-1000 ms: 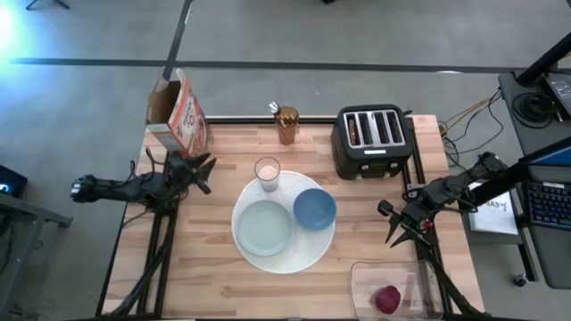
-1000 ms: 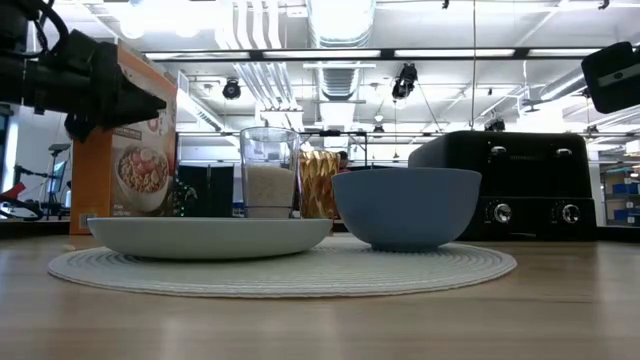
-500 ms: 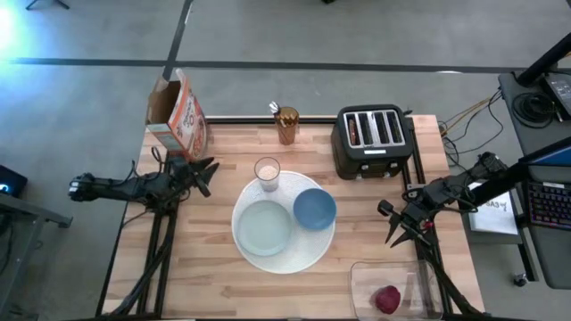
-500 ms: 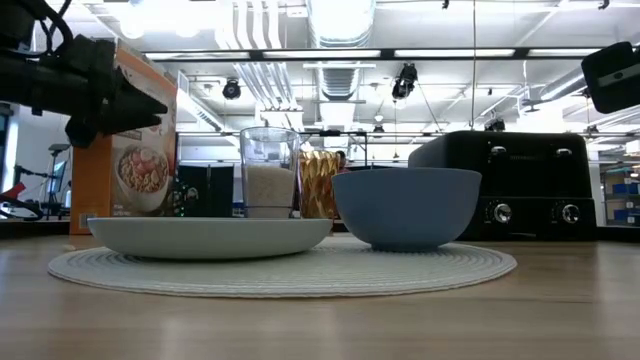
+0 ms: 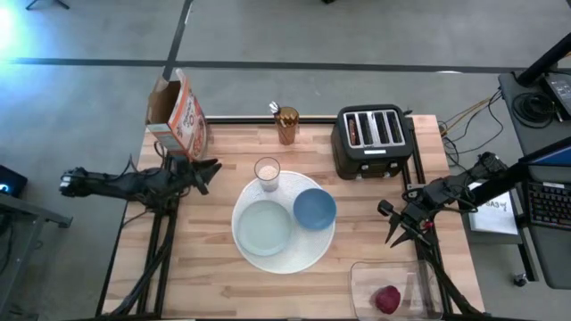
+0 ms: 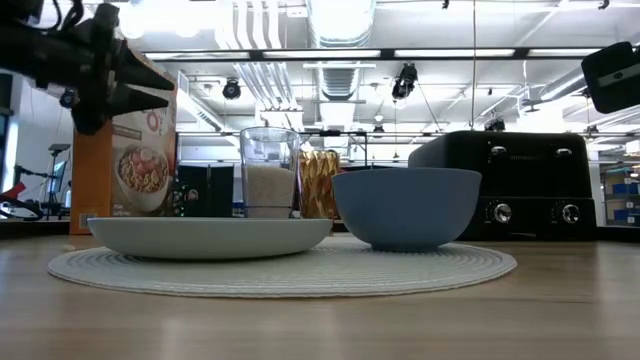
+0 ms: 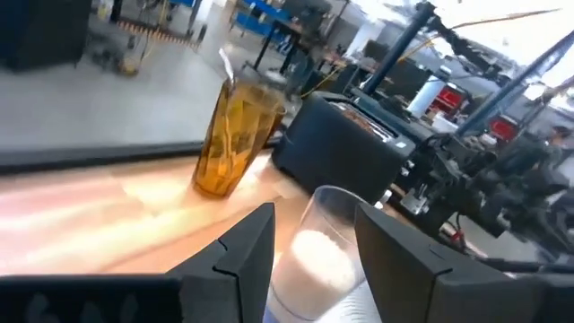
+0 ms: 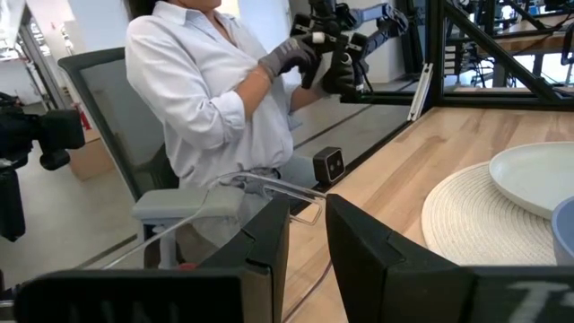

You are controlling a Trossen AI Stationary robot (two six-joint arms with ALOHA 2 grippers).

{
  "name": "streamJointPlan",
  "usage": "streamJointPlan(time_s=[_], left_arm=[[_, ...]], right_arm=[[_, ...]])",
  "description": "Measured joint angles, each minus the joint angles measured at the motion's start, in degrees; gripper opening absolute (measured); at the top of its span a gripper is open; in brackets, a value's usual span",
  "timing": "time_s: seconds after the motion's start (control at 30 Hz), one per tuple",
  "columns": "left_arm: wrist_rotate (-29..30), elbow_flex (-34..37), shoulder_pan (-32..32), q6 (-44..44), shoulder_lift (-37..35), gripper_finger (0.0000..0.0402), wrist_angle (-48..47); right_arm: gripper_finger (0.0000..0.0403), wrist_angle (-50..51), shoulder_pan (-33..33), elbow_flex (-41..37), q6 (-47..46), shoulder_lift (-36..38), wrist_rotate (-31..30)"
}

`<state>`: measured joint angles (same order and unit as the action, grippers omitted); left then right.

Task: Arrange a breakfast setting
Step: Pour the cereal into the bowl

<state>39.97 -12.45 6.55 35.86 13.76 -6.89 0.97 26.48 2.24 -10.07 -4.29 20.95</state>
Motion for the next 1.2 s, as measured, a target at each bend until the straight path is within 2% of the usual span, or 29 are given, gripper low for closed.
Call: streamJointPlan(time_s=[0.1,0.27,0.37,0.53,0.63,0.73,1.07,1.2], left_arm=[[1.15,-5.60,0.00,8.02,5.61,0.0140,-8.23],[1.35,-18.38,0.00,23.20,16.83,0.0140,-32.46],[0.14,-24.55,-0.03,32.40,23.40,0.0140,-42.87],[-4.66,-31.31,0.00,41.92,31.45,0.0140,-53.14],[-5.82,-33.89,0.02,50.79,34.77,0.0140,-59.30],[-8.27,-36.64,0.00,55.87,37.08,0.0140,-64.79],[-5.51,-43.27,0.02,69.88,41.52,0.0140,-82.02],[-4.08,-43.82,0.00,71.84,42.25,0.0140,-83.10]], right_arm=[[0.0068,0.00,0.00,0.01,0.00,0.01,0.00],[0.0068,0.00,0.00,0.00,0.00,0.00,-0.02],[0.0068,0.00,-0.01,0.00,0.00,0.02,0.00],[0.0068,0.00,-0.01,0.00,0.00,0.01,-0.01],[0.0068,0.00,-0.02,0.00,0.00,0.01,-0.01],[0.0068,0.00,-0.02,0.00,0.00,0.01,0.00],[0.0068,0.00,0.00,0.00,0.00,0.00,0.00],[0.0068,0.00,-0.01,0.00,0.00,0.01,0.00]])
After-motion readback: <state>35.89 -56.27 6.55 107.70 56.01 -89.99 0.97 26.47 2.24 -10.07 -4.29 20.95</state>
